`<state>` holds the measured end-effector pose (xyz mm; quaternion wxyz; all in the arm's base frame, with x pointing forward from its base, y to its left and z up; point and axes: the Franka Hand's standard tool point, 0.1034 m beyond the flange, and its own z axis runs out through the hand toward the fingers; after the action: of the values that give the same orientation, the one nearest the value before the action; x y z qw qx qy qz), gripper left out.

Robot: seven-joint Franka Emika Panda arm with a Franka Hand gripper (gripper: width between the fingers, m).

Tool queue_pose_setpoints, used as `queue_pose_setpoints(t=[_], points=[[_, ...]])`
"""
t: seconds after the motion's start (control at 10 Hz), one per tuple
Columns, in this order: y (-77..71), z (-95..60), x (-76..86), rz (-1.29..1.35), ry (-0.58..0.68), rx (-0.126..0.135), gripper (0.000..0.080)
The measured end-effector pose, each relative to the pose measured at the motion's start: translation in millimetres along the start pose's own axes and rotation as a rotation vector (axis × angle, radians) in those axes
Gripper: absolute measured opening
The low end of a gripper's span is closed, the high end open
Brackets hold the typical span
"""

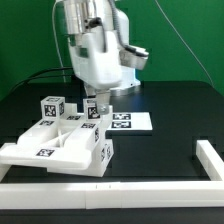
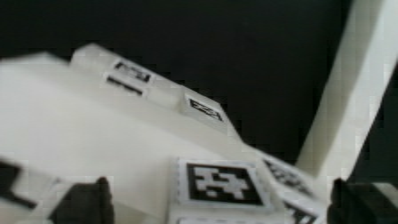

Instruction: Assemble chair

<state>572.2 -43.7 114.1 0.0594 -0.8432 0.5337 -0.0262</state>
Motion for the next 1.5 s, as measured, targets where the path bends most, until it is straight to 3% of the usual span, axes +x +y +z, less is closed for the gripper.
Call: queue_pose_setpoints(t=[0.1, 0.6, 0.8, 1.0, 1.1, 1.2, 1.3, 1.4, 1.5], points=[[0.4, 1.4, -3.7, -0.165, -0.017, -0.022, 0.0623], [1.5, 1.5, -3.0, -0.551, -0.025, -0.023, 0.0649], [-0.7, 0.6, -1.1, -0.923, -0.004, -0.056, 0.0649], [0.6, 2.5, -2.7, -0.976, -0.01, -0.059, 0.0649], [0.6, 2.7, -3.0, -0.949, -0.01, -0.059, 0.0553], [0.7, 2.6, -2.7, -0.95, -0.009, -0.059, 0.0553], [0.6, 2.6, -2.8, -0.921, -0.009, -0.058, 0.0373], [0.6, 2.6, -2.9, -0.858, -0.007, -0.058, 0.0282], [0.4, 2.7, -3.2, -0.785, -0.005, -0.057, 0.0282]])
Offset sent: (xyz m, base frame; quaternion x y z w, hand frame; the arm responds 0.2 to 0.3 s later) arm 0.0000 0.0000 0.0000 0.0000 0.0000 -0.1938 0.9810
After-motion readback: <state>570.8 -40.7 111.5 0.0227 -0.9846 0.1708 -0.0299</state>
